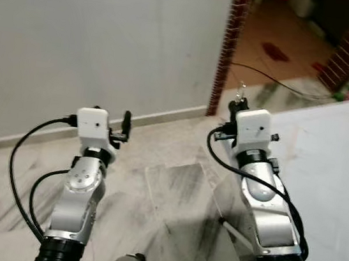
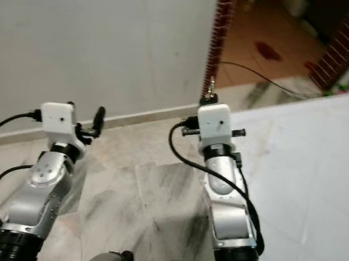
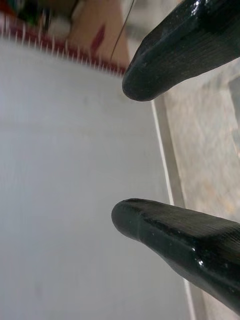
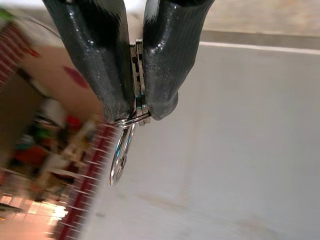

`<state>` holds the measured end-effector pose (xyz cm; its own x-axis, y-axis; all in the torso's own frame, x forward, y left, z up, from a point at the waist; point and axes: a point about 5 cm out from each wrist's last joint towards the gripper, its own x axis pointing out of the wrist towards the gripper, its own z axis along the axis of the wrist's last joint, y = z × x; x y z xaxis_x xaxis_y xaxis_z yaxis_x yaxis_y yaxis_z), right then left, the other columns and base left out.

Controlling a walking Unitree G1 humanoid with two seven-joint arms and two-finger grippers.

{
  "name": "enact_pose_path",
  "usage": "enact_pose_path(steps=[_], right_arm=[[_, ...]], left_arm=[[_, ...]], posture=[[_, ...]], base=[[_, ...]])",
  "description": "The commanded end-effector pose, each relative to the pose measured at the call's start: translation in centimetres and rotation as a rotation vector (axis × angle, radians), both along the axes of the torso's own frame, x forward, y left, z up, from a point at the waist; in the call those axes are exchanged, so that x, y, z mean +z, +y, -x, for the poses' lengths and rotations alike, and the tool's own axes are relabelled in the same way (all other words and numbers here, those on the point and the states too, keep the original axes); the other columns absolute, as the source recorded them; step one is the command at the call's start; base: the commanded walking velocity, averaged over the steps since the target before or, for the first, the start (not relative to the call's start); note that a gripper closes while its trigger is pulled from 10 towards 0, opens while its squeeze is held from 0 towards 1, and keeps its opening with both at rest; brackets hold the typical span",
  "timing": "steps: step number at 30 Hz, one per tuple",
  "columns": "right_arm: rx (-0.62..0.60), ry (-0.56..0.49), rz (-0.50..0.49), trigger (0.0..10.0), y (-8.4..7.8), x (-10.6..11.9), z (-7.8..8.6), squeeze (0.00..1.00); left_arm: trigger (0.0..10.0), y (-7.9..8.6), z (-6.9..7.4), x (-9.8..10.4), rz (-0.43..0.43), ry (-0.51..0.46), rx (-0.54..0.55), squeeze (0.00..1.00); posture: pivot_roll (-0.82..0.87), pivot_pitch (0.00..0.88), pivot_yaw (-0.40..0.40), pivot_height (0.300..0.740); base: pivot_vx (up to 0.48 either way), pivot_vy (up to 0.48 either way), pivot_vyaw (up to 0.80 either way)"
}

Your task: Hang keys on a hook

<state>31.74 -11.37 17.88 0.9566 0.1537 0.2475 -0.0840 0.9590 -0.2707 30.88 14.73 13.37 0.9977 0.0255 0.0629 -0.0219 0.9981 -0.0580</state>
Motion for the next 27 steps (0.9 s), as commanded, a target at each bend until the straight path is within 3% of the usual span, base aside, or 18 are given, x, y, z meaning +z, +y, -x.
enact_pose_path(steps=[1,24,27], right_arm=[[0.018,-0.013,-0.008,10.0,0.4,0.3,0.0,0.00],[0.047,-0.015,-0.034,10.0,0.9,0.4,-0.6,0.00],[0.045,-0.016,-0.044,10.0,0.8,0.5,-0.6,0.00]], left_arm=[[10.0,0.5,-0.1,-0.1,-0.011,0.007,0.029,0.00],[10.0,1.0,0.2,-0.9,0.003,0.049,0.050,0.00],[10.0,1.1,0.4,-1.0,0.011,0.060,0.048,0.00]], posture=[[0.02,0.174,0.060,0.740],[0.05,0.149,0.031,0.740],[0.05,0.150,0.030,0.740]], base=[[0.000,0.000,0.80],[0.000,0.000,0.80],[0.000,0.000,0.00]])
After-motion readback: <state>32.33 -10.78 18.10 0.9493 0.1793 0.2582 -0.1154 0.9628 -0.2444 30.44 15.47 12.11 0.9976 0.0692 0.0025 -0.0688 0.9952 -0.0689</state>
